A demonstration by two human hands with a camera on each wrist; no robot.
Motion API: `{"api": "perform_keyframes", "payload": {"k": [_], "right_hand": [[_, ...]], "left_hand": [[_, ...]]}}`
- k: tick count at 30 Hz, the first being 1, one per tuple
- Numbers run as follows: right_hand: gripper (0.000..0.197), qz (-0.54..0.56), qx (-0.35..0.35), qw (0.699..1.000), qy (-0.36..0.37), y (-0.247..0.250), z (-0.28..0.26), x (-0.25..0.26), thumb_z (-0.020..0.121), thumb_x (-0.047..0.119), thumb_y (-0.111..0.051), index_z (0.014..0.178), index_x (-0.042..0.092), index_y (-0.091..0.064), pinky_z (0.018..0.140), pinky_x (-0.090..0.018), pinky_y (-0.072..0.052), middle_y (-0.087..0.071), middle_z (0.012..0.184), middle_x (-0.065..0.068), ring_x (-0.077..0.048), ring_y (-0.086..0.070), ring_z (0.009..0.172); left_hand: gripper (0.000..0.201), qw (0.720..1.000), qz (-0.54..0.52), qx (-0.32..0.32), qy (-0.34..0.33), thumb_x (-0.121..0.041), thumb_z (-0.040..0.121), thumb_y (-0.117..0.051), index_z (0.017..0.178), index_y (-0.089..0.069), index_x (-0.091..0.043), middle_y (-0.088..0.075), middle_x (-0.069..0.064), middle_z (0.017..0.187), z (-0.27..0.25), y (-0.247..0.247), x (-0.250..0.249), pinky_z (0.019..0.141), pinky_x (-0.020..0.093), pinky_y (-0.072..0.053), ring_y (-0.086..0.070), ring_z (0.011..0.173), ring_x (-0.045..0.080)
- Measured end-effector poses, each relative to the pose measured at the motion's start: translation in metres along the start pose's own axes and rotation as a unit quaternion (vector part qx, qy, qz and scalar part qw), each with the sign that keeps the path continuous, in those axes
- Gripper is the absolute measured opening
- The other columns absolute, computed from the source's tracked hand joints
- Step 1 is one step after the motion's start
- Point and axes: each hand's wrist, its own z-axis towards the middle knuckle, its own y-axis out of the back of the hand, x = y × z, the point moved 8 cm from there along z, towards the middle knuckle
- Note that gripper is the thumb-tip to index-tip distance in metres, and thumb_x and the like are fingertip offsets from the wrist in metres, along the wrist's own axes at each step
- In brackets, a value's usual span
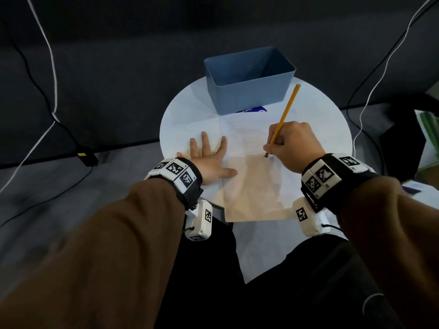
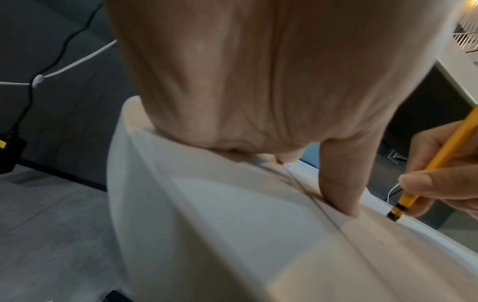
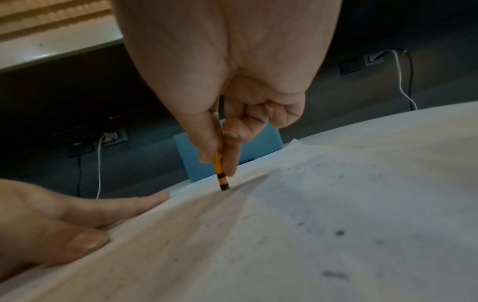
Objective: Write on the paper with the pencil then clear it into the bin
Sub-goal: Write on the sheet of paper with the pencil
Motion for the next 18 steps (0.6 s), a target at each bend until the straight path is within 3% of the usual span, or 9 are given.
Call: {"api": "perform_keyframes", "payload": {"k": [7, 15, 18], "right_hand": [[0.02, 0.025, 0.019, 0.999, 0.04, -0.016, 0.001, 0.022, 0.087, 0.018, -0.075, 0.071, 0.018, -0.064, 0.063, -0.023, -0.04, -0.066, 0.069, -0.001, -0.014, -0.058, 0.07], [0.03, -0.013, -0.005, 1.0, -0.011, 0.006, 0.002, -0.008, 0.09, 0.021, -0.075, 0.066, 0.026, -0.058, 0.077, -0.03, -0.046, -0.066, 0.072, 0.0, -0.021, -0.059, 0.08], [0.028, 0.016, -0.002, 1.0, 0.011, 0.0, 0.003, 0.004, 0.088, 0.02, -0.075, 0.066, 0.025, -0.059, 0.068, -0.02, -0.042, -0.067, 0.072, 0.001, -0.015, -0.059, 0.074]], "left_hand": [[0.092, 1.0, 0.005, -0.001, 0.006, -0.068, 0.093, -0.046, 0.152, 0.021, -0.044, 0.041, 0.008, 0.155, 0.001, -0.001, -0.001, 0.112, 0.07, 0.007, 0.032, 0.145, 0.037], [0.093, 1.0, -0.002, 0.003, 0.0, -0.066, 0.093, -0.047, 0.152, 0.021, -0.043, 0.042, 0.008, 0.155, -0.002, 0.0, -0.001, 0.113, 0.07, 0.008, 0.034, 0.144, 0.037], [0.092, 1.0, 0.0, 0.003, 0.003, -0.065, 0.094, -0.047, 0.152, 0.022, -0.043, 0.042, 0.008, 0.155, -0.002, 0.001, -0.002, 0.113, 0.07, 0.007, 0.033, 0.144, 0.037]]}}
